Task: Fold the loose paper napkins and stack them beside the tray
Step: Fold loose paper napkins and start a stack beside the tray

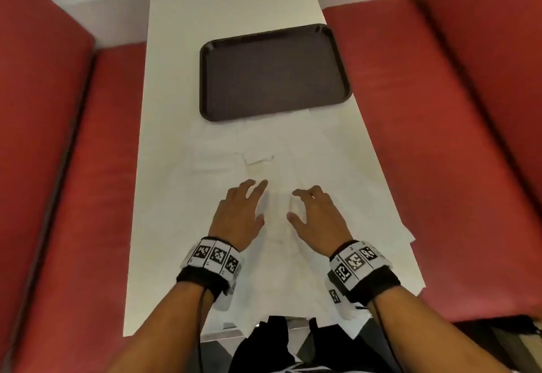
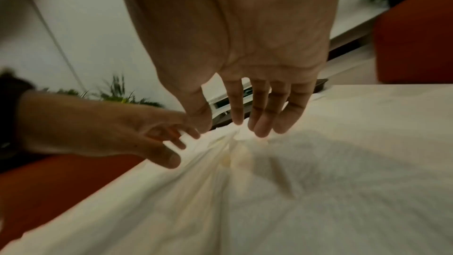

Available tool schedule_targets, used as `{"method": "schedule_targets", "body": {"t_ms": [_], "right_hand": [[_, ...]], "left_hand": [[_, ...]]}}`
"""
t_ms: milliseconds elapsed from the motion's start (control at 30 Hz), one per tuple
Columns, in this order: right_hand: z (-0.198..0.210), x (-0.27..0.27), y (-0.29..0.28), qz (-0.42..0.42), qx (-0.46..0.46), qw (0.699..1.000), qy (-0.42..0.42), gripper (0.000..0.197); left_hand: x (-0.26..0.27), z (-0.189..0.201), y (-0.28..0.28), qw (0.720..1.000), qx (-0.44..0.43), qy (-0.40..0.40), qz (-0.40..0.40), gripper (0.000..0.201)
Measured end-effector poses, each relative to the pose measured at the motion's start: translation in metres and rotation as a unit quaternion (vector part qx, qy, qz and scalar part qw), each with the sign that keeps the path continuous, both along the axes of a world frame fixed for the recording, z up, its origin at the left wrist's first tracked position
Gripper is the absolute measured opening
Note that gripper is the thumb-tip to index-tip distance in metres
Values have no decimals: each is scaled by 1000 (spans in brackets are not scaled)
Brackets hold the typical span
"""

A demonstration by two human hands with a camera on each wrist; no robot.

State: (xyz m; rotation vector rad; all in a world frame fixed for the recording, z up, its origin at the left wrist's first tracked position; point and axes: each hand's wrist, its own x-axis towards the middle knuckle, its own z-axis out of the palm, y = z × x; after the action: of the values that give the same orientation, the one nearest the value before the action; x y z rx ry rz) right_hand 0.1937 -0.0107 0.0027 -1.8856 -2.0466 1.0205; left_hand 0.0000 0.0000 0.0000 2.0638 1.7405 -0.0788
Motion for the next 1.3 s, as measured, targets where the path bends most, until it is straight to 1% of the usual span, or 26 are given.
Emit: {"method": "schedule_targets", "body": {"t_ms": [33,100,167,267,300,367,433,500,600,667,700,733,767,800,833,867,900,933,1000,1100,1133,1167,1200,1233,1267,1300], "right_hand": [[-2,-3,2,10,-3,1000,-15,54],[-8,-6,6,23,-9,999,-40,59],[-14,-6,9,41,-24,997,-56,61],[-23,-2,12,59,-22,996,-70,62],[-24,-2,13,62,-15,996,-69,60],[-27,-3,16,73,7,994,-76,56],[-29,-7,19,78,35,994,-72,49],[-28,-12,22,51,56,997,-19,37],[-16,-19,21,-1,53,991,120,16],[4,-20,19,-26,16,971,235,9],[17,-19,19,-34,-14,956,290,8],[29,-16,20,-44,-39,939,339,9],[41,-13,21,-58,-54,922,379,11],[54,-10,23,-73,-58,907,410,12],[65,-6,26,-83,-57,895,435,11],[74,-3,27,-85,-55,885,455,8],[81,-1,30,-78,-53,877,470,7],[87,1,31,-73,-53,871,484,7],[94,2,34,-76,-59,864,495,9],[91,1,38,-119,-77,860,490,13],[90,0,39,-129,-99,852,498,16],[88,1,39,-132,-133,838,513,22],[86,1,39,-128,-178,822,526,29],[85,2,37,-114,-218,817,522,35],[82,3,34,-92,-237,824,505,38],[81,3,30,-71,-236,839,485,36]], "left_hand": [[1,-3,4,1000,3,24,-18,71],[1,-8,11,998,2,63,-26,67],[2,-10,17,996,-10,81,-31,58],[4,-12,18,997,3,73,-30,36],[4,-14,17,998,8,62,-26,32],[2,-16,16,999,4,34,-12,35],[0,-20,15,1000,-4,11,-3,45],[-1,-20,12,1000,1,-7,4,54],[-1,-12,4,998,17,-54,21,72],[-4,2,-3,992,40,-112,44,82],[-7,11,-6,984,55,-155,73,84],[-10,22,-9,968,69,-210,116,84],[-13,33,-12,943,73,-275,173,83],[-15,45,-15,907,59,-343,237,78],[-15,56,-17,860,28,-414,295,70],[-13,65,-20,809,-13,-483,334,59],[-11,71,-22,771,-46,-530,352,48],[-9,76,-24,755,-56,-548,355,38],[-6,83,-26,742,-36,-567,357,24],[-3,90,-24,719,-26,-591,365,17],[-1,92,-23,712,-30,-598,367,12],[1,94,-21,704,-28,-604,374,7],[3,95,-20,692,-20,-609,387,5],[4,95,-18,678,-7,-615,403,5],[5,96,-15,663,7,-623,414,9],[7,98,-12,654,18,-628,421,15]]}}
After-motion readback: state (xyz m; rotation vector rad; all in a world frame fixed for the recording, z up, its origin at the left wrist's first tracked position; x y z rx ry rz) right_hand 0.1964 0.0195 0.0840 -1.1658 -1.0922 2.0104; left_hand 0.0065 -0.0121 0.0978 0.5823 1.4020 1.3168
